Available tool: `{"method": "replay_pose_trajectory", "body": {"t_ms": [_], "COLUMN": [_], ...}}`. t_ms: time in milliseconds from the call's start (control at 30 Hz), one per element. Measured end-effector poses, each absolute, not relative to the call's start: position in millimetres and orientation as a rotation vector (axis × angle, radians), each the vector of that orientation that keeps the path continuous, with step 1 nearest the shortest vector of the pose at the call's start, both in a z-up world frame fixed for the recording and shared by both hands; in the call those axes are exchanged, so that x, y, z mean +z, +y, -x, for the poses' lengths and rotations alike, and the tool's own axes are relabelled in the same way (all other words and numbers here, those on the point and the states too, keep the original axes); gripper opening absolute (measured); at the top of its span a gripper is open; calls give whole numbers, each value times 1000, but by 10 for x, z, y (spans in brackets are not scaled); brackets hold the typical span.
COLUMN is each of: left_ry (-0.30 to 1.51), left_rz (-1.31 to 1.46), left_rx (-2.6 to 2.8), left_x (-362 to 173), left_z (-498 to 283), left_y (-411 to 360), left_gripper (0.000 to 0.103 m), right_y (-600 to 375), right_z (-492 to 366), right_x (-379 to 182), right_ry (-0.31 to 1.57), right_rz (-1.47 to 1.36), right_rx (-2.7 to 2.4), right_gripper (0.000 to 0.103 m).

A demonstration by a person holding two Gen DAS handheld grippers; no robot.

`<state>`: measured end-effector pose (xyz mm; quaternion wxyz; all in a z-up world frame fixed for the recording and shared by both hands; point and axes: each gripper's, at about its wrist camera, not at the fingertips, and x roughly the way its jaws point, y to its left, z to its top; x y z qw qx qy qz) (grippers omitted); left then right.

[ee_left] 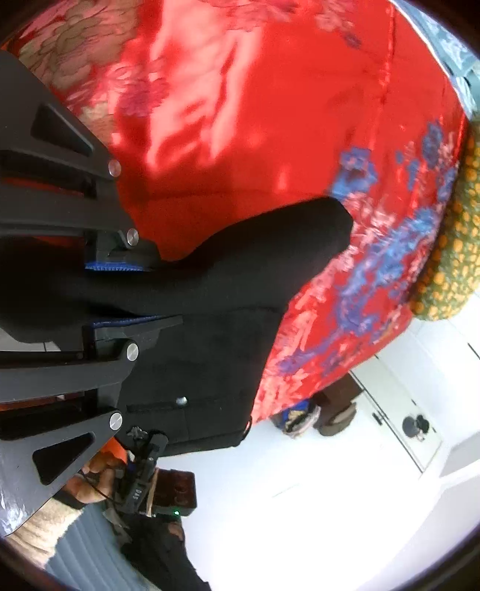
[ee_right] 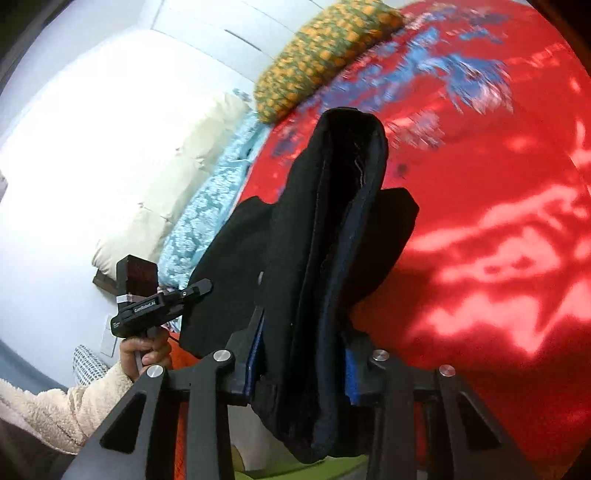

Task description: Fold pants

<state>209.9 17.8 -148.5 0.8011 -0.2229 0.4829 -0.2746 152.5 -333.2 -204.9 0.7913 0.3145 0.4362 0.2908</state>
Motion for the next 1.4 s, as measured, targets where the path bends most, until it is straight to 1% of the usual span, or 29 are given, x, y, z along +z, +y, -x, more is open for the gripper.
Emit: {"method": "replay_pose_trajectory", "body": {"t_ms": [133,300,400,433,467,500,533,567,633,667,700,733,767,833,867,1000,1067,1133,1200,1267,1400], "left_ry": [997,933,928,949,977,1006,1047,1070,1062,1045,1020,994,963,910,882,805,781,765,720,735,835], "left_rz": [483,485,413,355,296,220,132,92,122,119,93,69,39,-43,-84,-170,-149,-111,-80,-65,-72], "left_rx": [-568,-518,-444,-385,-316,-228,-130,-85,-105,-96,-79,-74,-71,-47,-22,48,58,98,106,93,4], "left_x": [-1295,-1117,-1222,-1330,-1453,-1589,-1758,-1863,-1952,-1930,-1876,-1817,-1746,-1617,-1544,-1254,-1077,-896,-732,-678,-763], "left_z": [-2416,-2960,-3290,-3382,-3425,-3468,-3468,-3429,-3205,-3072,-2931,-2832,-2713,-2532,-2435,-2245,-2179,-1993,-1748,-1601,-1230], "left_y": [238,293,188,141,104,55,27,29,117,154,170,174,151,59,-30,-314,-377,-383,-360,-354,-350], "left_gripper": [17,17,19,27,41,50,60,60,64,71,76,84,88,94,96,96,97,101,101,101,101], "right_y": [-3276,-3254,-3257,-3259,-3262,-3262,-3272,-3296,-3386,-3495,-3551,-3601,-3638,-3637,-3604,-3406,-3261,-3086,-2943,-2813,-2604], "right_z": [-1873,-2600,-2987,-3094,-3213,-3267,-3307,-3310,-3223,-3072,-2972,-2831,-2676,-2419,-2276,-1989,-1827,-1728,-1605,-1453,-1096], "right_x": [-1830,-1549,-1597,-1653,-1779,-1889,-2018,-2183,-2306,-2314,-2287,-2231,-2169,-2009,-1910,-1600,-1459,-1336,-1269,-1208,-1146], "right_ry": [908,875,887,901,938,974,1020,1079,1101,1062,1037,1007,974,913,878,780,742,729,729,732,772], "right_rz": [-644,-559,-538,-536,-530,-521,-498,-450,-424,-457,-457,-433,-405,-336,-292,-212,-170,-108,-45,12,46], "right_rx": [646,653,630,615,575,538,482,388,306,298,272,234,214,167,124,17,-7,-25,-49,-66,-64], "right_gripper": [35,35,35,35,37,44,46,54,63,79,88,89,90,99,103,103,103,103,103,103,103]}}
